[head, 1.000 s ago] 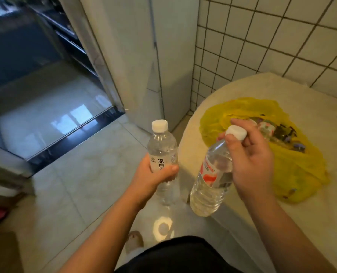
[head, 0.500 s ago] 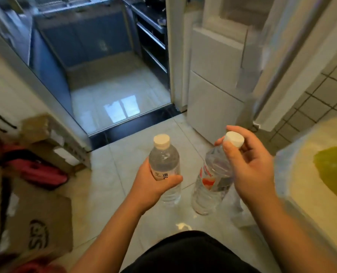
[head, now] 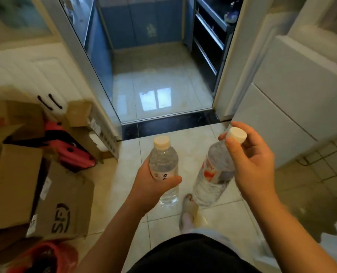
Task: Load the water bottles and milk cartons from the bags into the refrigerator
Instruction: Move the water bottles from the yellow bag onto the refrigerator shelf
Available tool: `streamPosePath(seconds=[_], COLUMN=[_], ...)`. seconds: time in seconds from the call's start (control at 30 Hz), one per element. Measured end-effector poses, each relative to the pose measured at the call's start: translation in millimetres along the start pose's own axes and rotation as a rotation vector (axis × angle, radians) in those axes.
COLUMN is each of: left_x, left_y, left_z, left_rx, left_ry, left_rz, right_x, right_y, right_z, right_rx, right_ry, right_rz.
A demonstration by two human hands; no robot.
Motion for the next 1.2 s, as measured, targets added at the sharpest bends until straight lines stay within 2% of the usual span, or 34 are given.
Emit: streamPosePath(seconds=[0.4,0.57,0.77,1.2], left_x=[32,58,102,228], left_y=[-103,-135,-173,-285], left_z=[204,278,373,571], left_rx=[0.027,0.052,0.079,0.220], left_ry=[-0.044,0.027,0.227,0.726], left_rz=[0.020,0.006,0.027,0.272], right_x=[27,16,-13,-71], right_y=[-69,-86,-115,-148], right_z=[216,279,349,485], right_rx=[0.001,0.042,-0.005,-0.034], right_ry=[0.057,-0.017,-0.169,-0.705], right_rz=[-0.043,-0.086,-0.125,-0.325])
Point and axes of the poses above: each hand's wrist, its own z-axis towards the middle knuckle, its own x-axis out of the palm, y = z × x, the point moved 1 cm from there along z, towards the middle knuckle, and after that the axes turned 9 degrees about -x, right-handed, at the moved point
